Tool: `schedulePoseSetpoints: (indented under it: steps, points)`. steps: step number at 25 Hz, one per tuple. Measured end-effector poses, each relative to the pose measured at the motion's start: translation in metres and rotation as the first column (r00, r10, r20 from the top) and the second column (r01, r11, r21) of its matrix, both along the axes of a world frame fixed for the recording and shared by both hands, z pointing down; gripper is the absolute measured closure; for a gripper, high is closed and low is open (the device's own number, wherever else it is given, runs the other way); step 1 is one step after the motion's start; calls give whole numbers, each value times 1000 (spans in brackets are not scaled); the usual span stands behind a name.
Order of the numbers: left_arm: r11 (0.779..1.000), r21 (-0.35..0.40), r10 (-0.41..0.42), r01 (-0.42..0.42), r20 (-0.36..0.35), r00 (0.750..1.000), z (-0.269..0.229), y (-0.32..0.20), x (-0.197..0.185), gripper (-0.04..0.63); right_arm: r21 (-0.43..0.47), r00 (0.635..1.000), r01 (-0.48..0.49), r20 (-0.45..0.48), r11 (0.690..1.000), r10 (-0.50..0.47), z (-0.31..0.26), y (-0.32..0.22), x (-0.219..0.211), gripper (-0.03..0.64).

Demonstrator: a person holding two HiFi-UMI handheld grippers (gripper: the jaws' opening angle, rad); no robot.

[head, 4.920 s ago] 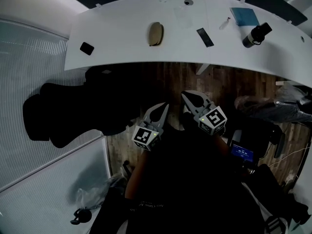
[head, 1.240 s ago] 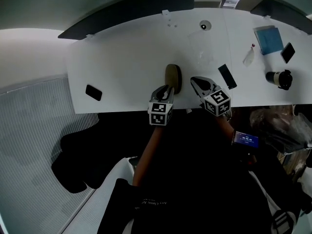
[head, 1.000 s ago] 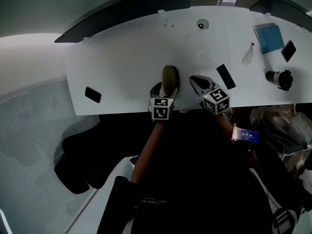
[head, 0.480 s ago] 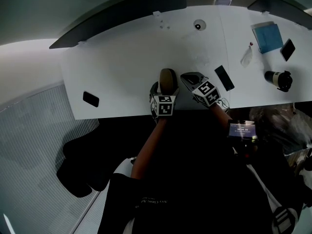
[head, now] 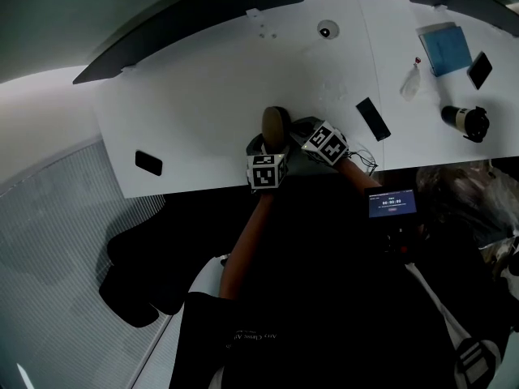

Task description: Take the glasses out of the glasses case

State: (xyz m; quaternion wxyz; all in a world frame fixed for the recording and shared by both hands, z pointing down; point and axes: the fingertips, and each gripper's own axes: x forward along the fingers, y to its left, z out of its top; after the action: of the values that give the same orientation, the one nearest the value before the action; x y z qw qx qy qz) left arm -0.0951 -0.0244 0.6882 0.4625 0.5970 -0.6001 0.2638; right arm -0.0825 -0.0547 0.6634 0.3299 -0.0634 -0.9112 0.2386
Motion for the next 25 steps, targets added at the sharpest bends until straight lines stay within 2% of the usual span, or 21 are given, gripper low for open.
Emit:
schedulePoseSetpoints:
  steps: [4, 10, 16, 18, 21, 25]
  points:
    - [998, 20, -53, 56, -97, 994, -12, -2, -6, 210, -19, 1000, -13, -12, 1000, 13, 7, -7, -5, 609]
    - [990, 44, -122, 132, -179, 976, -30, 7, -14, 256, -3, 998, -3, -62, 1000, 2, 15, -6, 2, 609]
    - [973, 76, -201, 220, -199, 959, -40, 22, -46, 349, 19, 998, 0, -68, 1000, 2, 11, -7, -3, 609]
    - [965, 78, -231, 251, -201, 952, -37, 29, -58, 362, 20, 998, 6, -69, 1000, -5, 10, -7, -5, 609]
    - [954, 67, -273, 292, -213, 938, -29, 41, -69, 374, 25, 996, 12, -88, 1000, -10, 12, -4, -1, 609]
    - [952, 39, -289, 305, -225, 930, -18, 53, -85, 413, 11, 994, -21, -111, 1000, 22, 13, -6, 0, 609]
